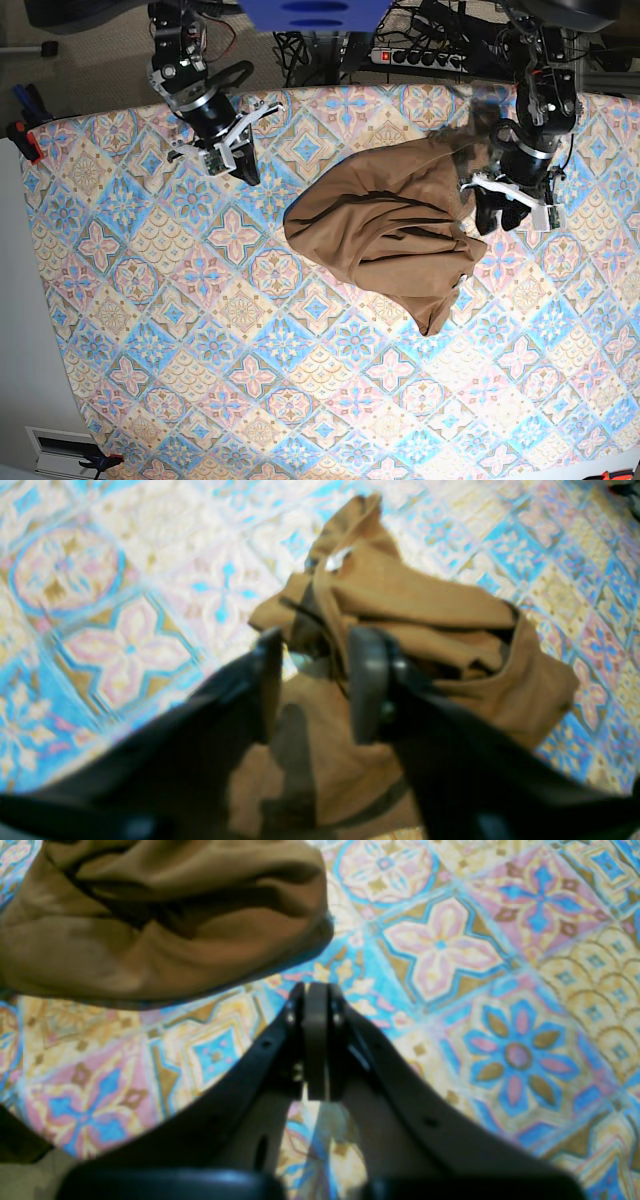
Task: Layout the t-shirt on the table in an organized manner, then fold the t-shirt properly
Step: 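Reach both grippers toward the brown shirt and grasp its edge with left gripper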
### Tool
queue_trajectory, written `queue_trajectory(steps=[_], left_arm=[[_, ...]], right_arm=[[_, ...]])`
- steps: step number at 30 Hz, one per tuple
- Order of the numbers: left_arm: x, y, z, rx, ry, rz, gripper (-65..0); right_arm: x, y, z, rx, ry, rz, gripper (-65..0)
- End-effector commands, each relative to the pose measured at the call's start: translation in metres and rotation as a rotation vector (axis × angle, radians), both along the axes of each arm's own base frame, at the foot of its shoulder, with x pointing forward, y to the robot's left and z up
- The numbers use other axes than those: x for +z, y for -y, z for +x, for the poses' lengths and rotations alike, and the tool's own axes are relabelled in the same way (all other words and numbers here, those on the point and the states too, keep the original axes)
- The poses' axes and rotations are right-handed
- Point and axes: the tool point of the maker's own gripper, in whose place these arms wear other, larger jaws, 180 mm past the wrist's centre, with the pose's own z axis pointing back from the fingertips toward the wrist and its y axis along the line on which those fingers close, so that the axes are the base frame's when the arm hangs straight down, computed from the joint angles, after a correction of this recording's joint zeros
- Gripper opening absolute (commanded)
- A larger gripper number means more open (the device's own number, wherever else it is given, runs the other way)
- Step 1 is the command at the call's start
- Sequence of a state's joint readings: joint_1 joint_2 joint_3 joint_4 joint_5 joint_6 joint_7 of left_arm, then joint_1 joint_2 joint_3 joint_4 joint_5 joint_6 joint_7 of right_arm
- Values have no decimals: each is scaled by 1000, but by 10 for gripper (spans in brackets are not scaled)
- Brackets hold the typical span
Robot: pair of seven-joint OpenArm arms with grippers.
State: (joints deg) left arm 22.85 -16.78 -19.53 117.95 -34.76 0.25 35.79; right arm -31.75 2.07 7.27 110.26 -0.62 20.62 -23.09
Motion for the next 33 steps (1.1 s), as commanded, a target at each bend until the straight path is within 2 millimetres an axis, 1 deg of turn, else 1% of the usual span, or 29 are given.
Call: queue_trajectory(steps=[1, 3, 4, 6, 8, 12, 14, 16, 18, 20, 23, 25, 28, 31, 33], left_arm=[[13, -1, 6, -2, 50, 8, -354], [8, -3, 5, 4, 37, 5, -347], [9, -9, 6, 18, 40, 11, -346], [13, -18, 12, 40, 55, 13, -344], [9, -23, 18, 56, 53, 3, -342], [-7, -36, 33, 90, 24, -16, -342], [-12, -37, 37, 94, 11, -26, -341], [-17, -26, 43, 58, -19, -40, -340], [-18, -21, 49, 43, -45, -54, -340], [-25, -21, 54, 45, -67, -67, -340], [-26, -23, 63, 47, -65, -78, -342], [-19, -14, 65, -6, -40, -64, -344], [-21, 6, 66, -83, -42, -58, -344], [-32, 11, 65, -95, -72, -67, -344], [-36, 11, 70, -92, -81, -76, -344]], right_arm=[[9, -1, 2, 3, 34, 17, -645], [9, -1, 2, 3, 34, 17, -645], [9, -1, 1, 3, 32, 17, -645], [8, -1, 1, 2, 30, 17, -645], [8, -1, 1, 2, 30, 17, -645], [8, -1, 1, 2, 30, 17, -645], [8, -1, 1, 2, 30, 17, -645], [8, -1, 1, 2, 30, 17, -645], [8, -1, 1, 2, 30, 17, -645], [8, -1, 1, 2, 30, 17, -645], [8, -1, 1, 2, 30, 17, -645], [8, -1, 1, 2, 30, 17, -645], [8, -1, 1, 2, 30, 17, -645], [8, -1, 1, 2, 30, 17, -645], [8, -1, 1, 2, 30, 17, -645]])
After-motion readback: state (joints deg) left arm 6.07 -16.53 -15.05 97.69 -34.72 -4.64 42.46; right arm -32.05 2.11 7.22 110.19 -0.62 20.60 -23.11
